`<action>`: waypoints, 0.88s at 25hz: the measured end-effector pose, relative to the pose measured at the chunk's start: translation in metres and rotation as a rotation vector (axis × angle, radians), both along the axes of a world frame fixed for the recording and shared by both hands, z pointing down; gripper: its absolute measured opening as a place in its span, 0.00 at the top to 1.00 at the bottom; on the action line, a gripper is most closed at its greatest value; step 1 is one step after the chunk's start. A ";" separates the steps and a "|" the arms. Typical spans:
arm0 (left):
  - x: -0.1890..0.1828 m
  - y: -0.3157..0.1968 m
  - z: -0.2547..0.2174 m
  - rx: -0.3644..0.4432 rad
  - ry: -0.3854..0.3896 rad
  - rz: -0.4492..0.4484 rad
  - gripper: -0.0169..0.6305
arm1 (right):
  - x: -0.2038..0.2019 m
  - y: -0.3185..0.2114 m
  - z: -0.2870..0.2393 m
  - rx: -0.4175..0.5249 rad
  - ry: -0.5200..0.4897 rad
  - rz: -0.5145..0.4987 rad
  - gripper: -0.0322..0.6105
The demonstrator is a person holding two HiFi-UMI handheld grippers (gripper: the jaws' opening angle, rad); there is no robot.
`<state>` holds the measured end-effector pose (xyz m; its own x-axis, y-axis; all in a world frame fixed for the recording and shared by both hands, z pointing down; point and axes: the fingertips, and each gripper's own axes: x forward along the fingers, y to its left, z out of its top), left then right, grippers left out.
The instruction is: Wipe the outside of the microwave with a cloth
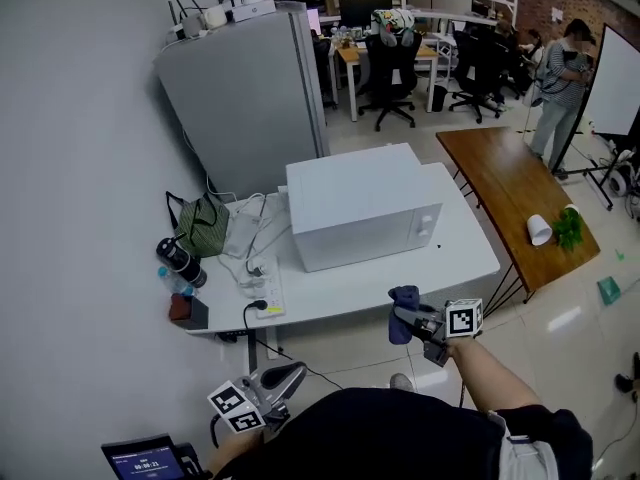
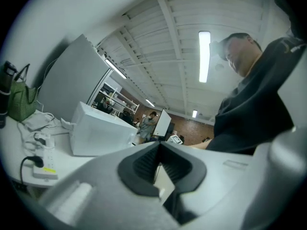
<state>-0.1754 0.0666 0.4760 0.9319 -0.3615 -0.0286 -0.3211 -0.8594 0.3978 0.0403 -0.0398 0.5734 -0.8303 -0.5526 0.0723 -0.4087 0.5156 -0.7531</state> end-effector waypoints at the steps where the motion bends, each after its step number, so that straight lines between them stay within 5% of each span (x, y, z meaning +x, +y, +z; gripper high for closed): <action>1: -0.012 0.006 0.002 -0.004 0.006 0.009 0.97 | -0.009 0.013 -0.007 0.012 -0.002 0.010 0.80; 5: -0.032 0.021 0.000 -0.007 0.042 0.055 0.97 | -0.028 0.059 -0.045 0.074 0.040 0.032 0.80; 9: -0.014 0.052 -0.016 0.024 0.056 0.123 0.97 | -0.017 0.096 -0.092 0.157 0.030 0.053 0.80; 15: 0.051 0.097 -0.026 0.061 0.030 0.167 0.97 | 0.039 0.162 -0.122 0.267 0.012 0.079 0.80; 22: 0.153 0.169 -0.023 0.036 0.064 0.126 0.97 | 0.135 0.267 -0.103 0.329 0.151 0.027 0.80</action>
